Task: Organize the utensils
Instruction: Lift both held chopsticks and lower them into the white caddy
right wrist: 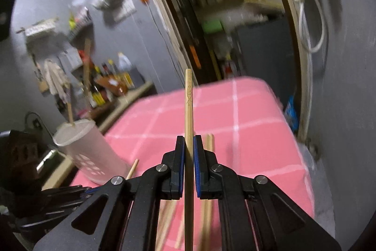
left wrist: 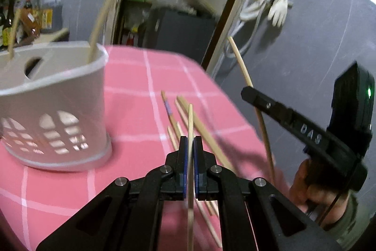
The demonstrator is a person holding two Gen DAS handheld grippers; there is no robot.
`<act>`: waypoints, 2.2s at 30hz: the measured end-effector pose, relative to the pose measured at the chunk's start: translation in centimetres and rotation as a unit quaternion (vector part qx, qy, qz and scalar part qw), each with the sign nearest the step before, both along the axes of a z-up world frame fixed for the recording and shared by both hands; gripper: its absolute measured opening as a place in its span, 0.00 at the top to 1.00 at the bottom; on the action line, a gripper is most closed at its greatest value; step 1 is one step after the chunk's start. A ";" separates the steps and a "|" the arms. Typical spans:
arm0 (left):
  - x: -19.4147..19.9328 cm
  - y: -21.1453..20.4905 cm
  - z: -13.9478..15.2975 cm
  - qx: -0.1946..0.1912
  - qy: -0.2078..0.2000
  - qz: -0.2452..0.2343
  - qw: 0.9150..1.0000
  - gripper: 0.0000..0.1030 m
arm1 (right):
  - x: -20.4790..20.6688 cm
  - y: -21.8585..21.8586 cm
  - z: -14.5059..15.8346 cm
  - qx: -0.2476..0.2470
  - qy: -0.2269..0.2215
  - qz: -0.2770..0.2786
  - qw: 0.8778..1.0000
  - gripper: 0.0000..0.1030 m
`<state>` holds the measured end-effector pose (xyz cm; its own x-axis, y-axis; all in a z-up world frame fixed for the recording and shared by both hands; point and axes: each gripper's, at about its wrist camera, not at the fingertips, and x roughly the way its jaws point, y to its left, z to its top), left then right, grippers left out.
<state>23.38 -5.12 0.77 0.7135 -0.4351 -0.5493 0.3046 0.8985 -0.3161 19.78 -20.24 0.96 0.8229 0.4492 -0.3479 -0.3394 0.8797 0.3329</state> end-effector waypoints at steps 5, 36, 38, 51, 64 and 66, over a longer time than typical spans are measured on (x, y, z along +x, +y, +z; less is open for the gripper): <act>-1.7 2.9 3.7 -0.030 -0.082 0.037 0.996 0.98 | -1.3 2.4 2.8 0.019 -0.083 0.014 0.996 0.95; 0.7 23.4 9.9 -0.103 -0.296 0.290 0.904 0.98 | 2.9 14.4 7.4 0.135 -0.284 0.016 0.949 0.95; 0.8 23.6 9.5 -0.103 -0.301 0.298 0.900 0.98 | 3.2 14.3 7.1 0.135 -0.281 0.009 0.950 0.95; 0.6 21.9 7.4 -0.087 -0.314 0.319 0.890 0.97 | 3.7 14.7 5.7 0.120 -0.282 -0.022 0.952 0.95; 0.5 21.8 5.7 -0.087 -0.289 0.319 0.899 0.97 | 3.2 16.0 4.4 0.082 -0.305 -0.035 0.948 0.95; 0.5 21.6 5.4 -0.084 -0.284 0.317 0.901 0.97 | 3.2 16.2 4.1 0.076 -0.303 -0.034 0.949 0.94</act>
<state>23.84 16.50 6.21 0.9931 0.1153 0.0188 -0.0969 0.9026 -0.4193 22.95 -4.05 5.06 0.8803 0.3952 0.2626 -0.4532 0.8641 0.2188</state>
